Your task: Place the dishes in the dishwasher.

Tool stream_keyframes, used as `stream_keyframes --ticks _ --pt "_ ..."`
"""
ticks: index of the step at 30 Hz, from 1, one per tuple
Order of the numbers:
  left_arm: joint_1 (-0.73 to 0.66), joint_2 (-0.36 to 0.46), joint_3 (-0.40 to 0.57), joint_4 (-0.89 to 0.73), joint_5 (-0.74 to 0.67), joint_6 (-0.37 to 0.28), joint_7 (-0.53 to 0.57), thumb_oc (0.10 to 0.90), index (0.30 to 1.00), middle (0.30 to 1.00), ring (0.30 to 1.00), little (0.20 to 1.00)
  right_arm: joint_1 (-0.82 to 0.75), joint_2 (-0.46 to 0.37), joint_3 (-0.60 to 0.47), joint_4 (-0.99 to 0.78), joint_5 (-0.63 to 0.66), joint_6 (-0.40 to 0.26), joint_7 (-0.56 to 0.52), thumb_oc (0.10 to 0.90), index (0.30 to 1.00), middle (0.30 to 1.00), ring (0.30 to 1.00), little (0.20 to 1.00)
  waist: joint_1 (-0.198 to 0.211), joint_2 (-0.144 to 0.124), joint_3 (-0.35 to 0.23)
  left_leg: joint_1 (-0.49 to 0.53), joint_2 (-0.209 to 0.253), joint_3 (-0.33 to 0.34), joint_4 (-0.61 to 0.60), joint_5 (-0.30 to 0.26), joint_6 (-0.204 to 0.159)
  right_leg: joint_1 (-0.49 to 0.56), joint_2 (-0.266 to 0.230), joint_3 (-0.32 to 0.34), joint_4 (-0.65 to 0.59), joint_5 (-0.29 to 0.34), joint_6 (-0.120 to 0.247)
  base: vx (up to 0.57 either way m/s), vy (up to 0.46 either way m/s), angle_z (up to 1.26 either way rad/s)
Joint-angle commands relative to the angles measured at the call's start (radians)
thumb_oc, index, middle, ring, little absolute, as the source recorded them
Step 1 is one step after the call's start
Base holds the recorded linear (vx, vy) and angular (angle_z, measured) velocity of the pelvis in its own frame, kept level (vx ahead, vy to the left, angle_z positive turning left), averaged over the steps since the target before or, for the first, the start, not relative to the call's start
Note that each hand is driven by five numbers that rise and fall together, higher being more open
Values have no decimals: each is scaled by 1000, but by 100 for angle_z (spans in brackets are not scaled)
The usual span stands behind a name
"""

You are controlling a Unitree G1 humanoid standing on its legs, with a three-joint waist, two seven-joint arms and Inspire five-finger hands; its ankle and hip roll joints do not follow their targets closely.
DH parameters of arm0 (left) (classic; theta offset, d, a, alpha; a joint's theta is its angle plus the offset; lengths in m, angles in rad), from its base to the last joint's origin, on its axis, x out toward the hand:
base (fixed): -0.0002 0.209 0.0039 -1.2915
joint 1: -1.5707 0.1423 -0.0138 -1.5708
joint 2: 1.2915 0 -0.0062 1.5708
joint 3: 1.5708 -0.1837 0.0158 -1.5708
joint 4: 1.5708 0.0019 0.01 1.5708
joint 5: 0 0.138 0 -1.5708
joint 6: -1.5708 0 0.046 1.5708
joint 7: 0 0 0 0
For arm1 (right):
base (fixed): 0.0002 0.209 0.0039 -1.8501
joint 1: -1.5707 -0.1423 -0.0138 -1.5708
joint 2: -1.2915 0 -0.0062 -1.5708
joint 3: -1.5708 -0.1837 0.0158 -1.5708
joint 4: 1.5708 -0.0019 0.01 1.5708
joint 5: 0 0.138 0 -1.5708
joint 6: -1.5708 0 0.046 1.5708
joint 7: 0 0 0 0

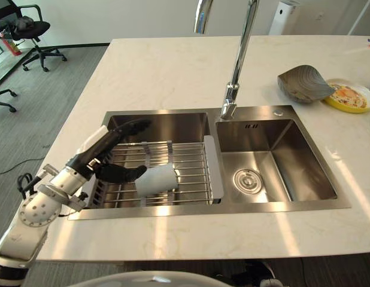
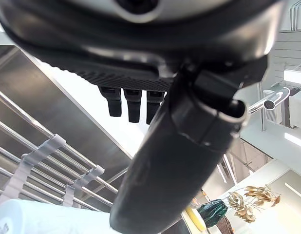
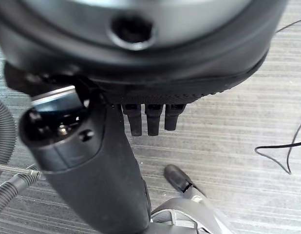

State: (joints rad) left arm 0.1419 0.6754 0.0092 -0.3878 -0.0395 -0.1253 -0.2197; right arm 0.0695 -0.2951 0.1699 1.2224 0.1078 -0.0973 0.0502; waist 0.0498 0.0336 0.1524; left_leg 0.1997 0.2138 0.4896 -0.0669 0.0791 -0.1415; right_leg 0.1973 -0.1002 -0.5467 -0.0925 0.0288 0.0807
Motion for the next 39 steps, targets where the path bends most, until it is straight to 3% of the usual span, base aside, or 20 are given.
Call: stream_keyframes --ticks 1,11,22,39 --pt "-61 60 54 -189 -65 -44 -14 800 900 900 900 900 -49 7 32 22 -27 -10 22 800 900 900 900 900 6 -32 -6 -29 29 -11 8 54 -44 60 -67 3 12 -43 70 0 0 0" --pt "-46 83 54 -214 -69 -21 -48 800 900 900 900 900 -41 2 41 23 -54 -1 35 800 900 900 900 900 14 -25 10 -38 19 -30 22 43 -38 68 -78 -11 27 -42 68 -5 -6 4" --pt "-38 101 28 -216 -60 3 -82 800 900 900 900 900 -43 -20 41 20 -67 3 36 800 900 900 900 900 31 -10 50 -31 34 -60 94 32 -44 117 -67 -36 61 -93 45 4 -27 6" --pt "-122 19 -81 -170 107 46 -122 800 900 900 900 900 -65 -42 53 12 -96 12 32 800 900 900 900 900 5 -1 64 -22 41 -68 108 26 -47 134 -48 -31 53 -113 29 0 -13 2"
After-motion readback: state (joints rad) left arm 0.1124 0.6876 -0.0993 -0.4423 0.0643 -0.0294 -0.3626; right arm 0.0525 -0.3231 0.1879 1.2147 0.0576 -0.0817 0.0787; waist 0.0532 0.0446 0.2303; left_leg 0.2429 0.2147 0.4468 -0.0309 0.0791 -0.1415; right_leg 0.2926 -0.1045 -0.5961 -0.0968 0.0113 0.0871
